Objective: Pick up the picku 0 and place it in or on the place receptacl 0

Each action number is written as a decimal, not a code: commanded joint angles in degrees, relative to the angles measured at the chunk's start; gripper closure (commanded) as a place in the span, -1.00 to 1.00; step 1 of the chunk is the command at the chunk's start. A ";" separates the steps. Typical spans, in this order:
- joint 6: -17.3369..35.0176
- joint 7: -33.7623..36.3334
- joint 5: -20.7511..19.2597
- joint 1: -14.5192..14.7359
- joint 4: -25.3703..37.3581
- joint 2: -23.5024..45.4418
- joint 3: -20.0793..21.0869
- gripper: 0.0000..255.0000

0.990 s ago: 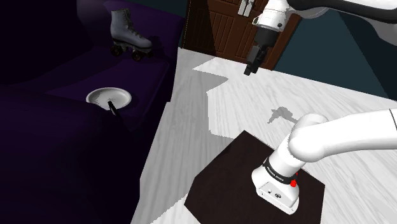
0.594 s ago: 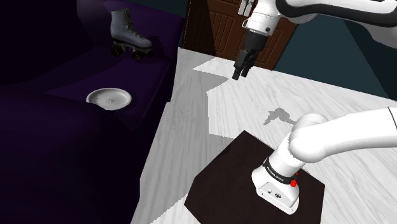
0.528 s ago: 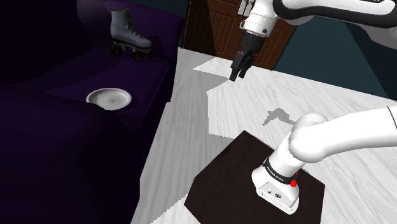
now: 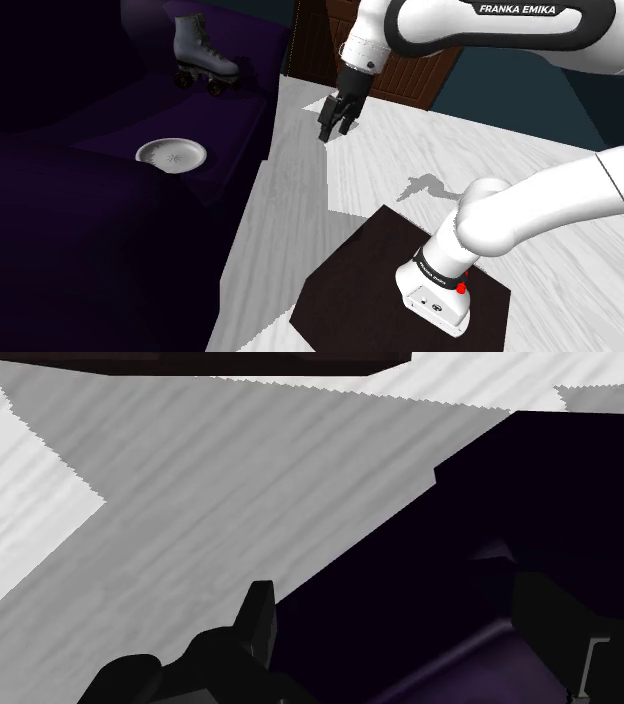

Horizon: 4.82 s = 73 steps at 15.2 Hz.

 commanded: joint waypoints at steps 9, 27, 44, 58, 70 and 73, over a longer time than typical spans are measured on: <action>13.92 13.53 -3.04 0.75 7.08 16.67 11.76 -1.00; 19.58 43.03 -32.38 9.75 36.61 54.65 18.00 -1.00; 22.98 44.29 -34.50 10.36 35.88 57.71 16.86 1.00; 18.81 42.61 -32.51 9.83 38.15 55.43 17.83 1.00; 11.81 39.64 -30.62 9.33 44.62 54.42 18.36 1.00; 9.84 36.91 -31.66 8.98 51.16 58.91 17.12 1.00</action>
